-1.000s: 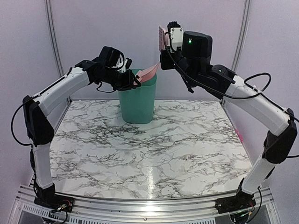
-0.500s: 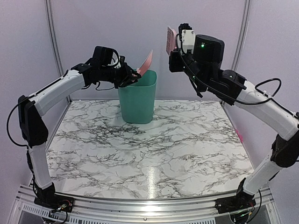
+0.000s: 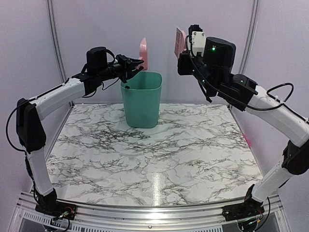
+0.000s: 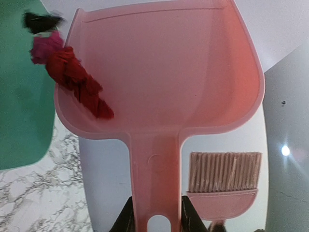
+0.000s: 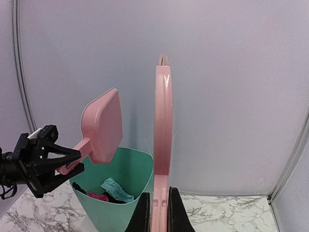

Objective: Sweep away the paper scraps from the table

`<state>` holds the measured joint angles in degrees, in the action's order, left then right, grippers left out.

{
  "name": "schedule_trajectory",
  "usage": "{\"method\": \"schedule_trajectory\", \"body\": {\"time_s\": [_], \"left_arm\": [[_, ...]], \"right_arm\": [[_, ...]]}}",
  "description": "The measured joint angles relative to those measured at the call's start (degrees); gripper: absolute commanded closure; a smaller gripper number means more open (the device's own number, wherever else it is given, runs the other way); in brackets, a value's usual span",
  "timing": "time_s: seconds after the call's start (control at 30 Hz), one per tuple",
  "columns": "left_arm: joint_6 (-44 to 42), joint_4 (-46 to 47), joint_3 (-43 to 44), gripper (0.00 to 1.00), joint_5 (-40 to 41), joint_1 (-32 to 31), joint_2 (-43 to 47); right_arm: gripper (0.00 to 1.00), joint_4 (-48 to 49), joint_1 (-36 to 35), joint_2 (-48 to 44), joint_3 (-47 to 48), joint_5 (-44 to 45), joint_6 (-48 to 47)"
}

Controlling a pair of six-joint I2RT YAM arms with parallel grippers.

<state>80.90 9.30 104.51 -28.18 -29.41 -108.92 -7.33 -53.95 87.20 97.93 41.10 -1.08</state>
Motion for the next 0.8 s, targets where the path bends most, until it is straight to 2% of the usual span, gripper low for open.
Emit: {"method": "schedule_trajectory", "body": {"time_s": [0.27, 0.47, 0.67, 0.8], "left_arm": [[12.8, 11.7, -0.6, 1.0, -0.3, -0.1, 0.0], [15.3, 14.3, -1.1, 1.0, -0.3, -0.1, 0.0], [8.8, 13.0, -1.9, 1.0, -1.7, -0.1, 0.8], [-3.1, 0.8, -4.1, 1.0, -1.3, -0.1, 6.1]], "right_arm": [[1.0, -0.1, 0.0, -1.0, -2.3, 0.0, 1.6], [1.0, -0.2, 0.0, -1.5, -3.0, 0.0, 2.4], [1.0, -1.3, 0.2, -2.4, -4.2, 0.4, 3.5], [1.0, -3.2, 0.3, -5.6, -10.1, 0.6, 4.7]]}}
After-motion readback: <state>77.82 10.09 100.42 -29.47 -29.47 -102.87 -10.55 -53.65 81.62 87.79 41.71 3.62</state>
